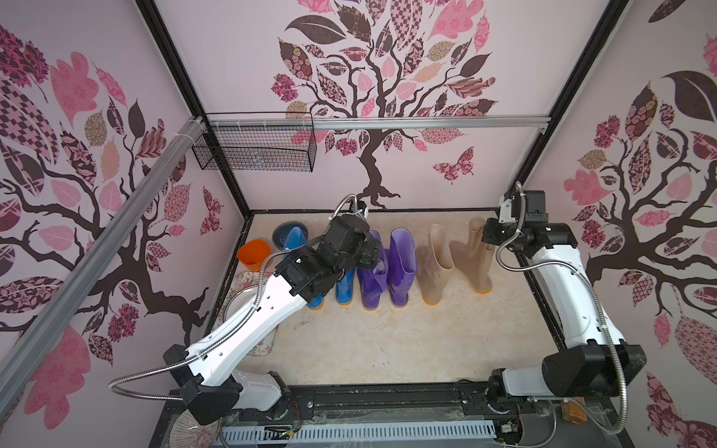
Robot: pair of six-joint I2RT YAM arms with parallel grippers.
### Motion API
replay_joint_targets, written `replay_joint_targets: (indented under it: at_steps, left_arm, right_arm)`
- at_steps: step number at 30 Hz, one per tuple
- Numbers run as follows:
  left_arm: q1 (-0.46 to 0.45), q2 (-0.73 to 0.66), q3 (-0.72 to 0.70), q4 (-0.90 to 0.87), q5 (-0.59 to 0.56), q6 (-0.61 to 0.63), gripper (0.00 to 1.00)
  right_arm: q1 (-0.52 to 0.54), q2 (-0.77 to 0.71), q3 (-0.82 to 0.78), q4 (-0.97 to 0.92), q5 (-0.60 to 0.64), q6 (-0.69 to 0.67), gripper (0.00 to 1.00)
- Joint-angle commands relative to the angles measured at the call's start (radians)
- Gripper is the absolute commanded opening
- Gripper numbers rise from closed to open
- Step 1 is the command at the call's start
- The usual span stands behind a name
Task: Match and arrange rain boots in pairs
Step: Pick up the rain boot at the center of the board, then pair a pair of rain boots at the center of the board.
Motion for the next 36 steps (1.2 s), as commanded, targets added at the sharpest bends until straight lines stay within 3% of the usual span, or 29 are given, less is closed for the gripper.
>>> replay_joint_targets:
  at_steps: [1,27,36]
  left_arm:
    - [0.004,-0.026,-0.02,0.022,0.015,-0.018,0.75]
    - [0.005,-0.048,-0.041,0.016,0.032,-0.056,0.75]
    - [0.005,-0.045,-0.04,0.017,0.031,-0.057,0.75]
  right_arm:
    - [0.022,-0.078,0.03,0.022,-0.002,0.003,0.0]
    - [0.092,-0.151,-0.116,0.162,-0.238,0.261,0.0]
    - [0.092,-0.165,-0.151,0.165,-0.259,0.265,0.0]
